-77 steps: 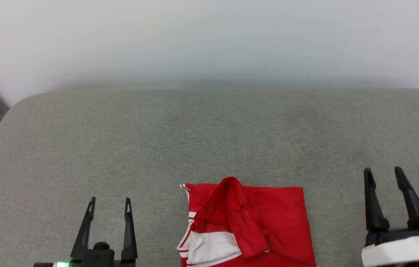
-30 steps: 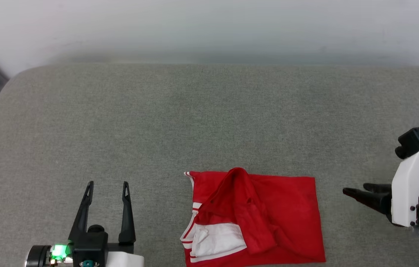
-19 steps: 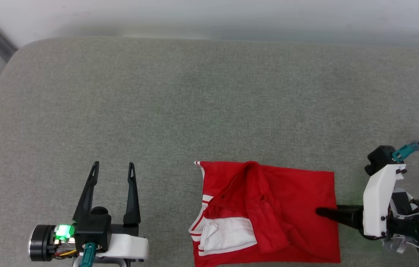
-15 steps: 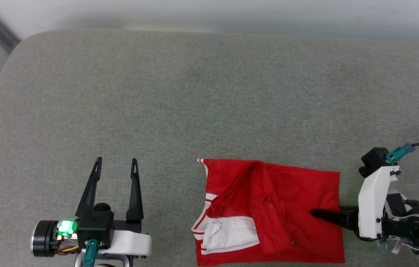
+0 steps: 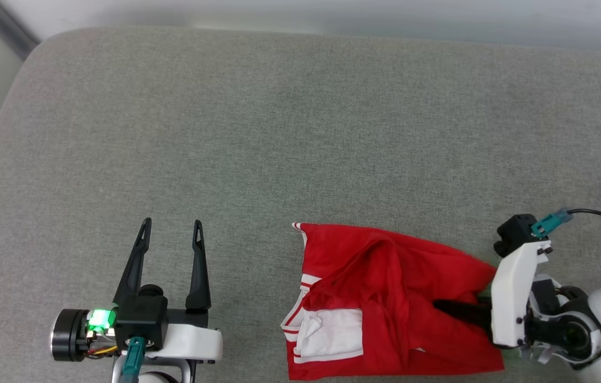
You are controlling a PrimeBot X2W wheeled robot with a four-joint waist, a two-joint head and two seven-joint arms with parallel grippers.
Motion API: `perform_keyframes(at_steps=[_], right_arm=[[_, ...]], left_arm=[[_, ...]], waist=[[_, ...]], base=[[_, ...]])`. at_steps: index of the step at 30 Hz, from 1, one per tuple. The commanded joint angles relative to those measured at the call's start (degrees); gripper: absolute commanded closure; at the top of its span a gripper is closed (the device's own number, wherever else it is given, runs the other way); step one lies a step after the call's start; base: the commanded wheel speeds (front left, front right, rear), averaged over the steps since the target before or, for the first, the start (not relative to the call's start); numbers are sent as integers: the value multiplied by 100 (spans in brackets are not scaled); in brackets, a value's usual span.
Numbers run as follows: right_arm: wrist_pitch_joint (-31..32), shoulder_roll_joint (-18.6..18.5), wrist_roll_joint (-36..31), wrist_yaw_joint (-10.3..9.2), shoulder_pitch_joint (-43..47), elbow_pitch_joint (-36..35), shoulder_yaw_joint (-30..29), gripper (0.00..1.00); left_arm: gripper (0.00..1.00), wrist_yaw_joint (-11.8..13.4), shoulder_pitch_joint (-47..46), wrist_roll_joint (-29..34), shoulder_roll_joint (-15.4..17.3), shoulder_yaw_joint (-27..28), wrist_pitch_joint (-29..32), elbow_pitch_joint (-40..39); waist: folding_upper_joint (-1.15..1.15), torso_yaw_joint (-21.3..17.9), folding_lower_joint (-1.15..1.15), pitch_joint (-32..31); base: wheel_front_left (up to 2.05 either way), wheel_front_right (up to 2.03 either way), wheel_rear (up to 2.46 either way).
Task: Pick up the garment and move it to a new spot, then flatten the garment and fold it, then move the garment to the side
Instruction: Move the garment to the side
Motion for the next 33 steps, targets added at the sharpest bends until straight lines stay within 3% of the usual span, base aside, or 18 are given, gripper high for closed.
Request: perform_keyframes(at_steps=[1,16,26,33], right_arm=[[-2,294,19,-5,212,150,423,100],[-761,-479,212,-5,-538,-755,981,100],[-567,-1480,72,-5,-1286,-1531,1129,100],[-451,-2175,-167,-5,-1686,-1595,892,100]], left_arm=[[0,-14,-44,39,-18,6,-13,16],[0,141,471,45,38,98,-13,-53],[0,266,692,-34,-11,343,-13,-301],[0,234,411,35,22,428,-13,-438]], waist=[[0,3,0,-38],[0,-299,0,-854],[0,-1278,0,-652],[0,-1894,0,-177]], base=[[0,0,0],[0,0,0],[0,0,0],[0,0,0]])
